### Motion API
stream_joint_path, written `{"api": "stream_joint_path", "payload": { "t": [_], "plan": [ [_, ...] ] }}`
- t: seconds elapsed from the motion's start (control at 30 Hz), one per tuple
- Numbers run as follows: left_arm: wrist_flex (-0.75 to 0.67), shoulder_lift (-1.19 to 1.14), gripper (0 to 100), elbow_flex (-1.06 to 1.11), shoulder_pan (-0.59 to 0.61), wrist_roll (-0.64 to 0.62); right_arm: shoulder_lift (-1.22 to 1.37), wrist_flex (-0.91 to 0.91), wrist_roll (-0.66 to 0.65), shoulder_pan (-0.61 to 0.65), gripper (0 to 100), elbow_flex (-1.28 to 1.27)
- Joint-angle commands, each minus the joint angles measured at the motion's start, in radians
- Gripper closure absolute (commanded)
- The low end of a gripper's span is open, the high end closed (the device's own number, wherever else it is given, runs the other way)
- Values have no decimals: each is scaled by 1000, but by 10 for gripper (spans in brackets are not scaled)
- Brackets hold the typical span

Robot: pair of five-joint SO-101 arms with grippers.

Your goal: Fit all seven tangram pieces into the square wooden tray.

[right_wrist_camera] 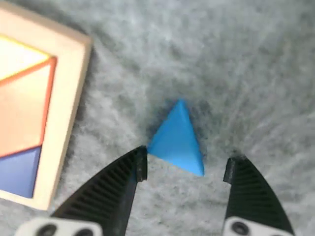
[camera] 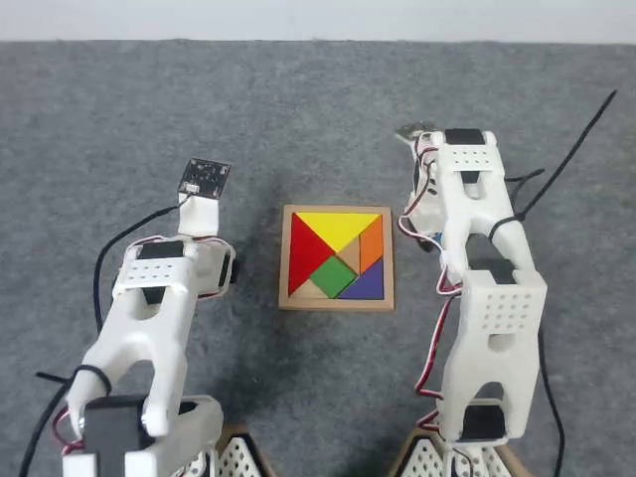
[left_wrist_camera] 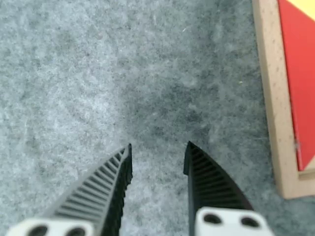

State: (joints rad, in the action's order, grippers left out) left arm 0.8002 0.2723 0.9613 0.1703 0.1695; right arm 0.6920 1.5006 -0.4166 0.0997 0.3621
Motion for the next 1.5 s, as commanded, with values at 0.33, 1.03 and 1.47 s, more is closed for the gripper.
{"api": "stream_joint_path", "payload": {
  "t": [0.33, 1.03, 1.47],
  "plan": [
    [-26, 3, 836, -8, -8, 3, -33, -41, -221, 8, 802, 5],
    [-26, 3, 836, -8, -8, 3, -182, 56, -98, -13, 939, 3],
    [-26, 3, 836, -2, -8, 3, -81, -165, 603, 99, 711, 3]
  ]
}}
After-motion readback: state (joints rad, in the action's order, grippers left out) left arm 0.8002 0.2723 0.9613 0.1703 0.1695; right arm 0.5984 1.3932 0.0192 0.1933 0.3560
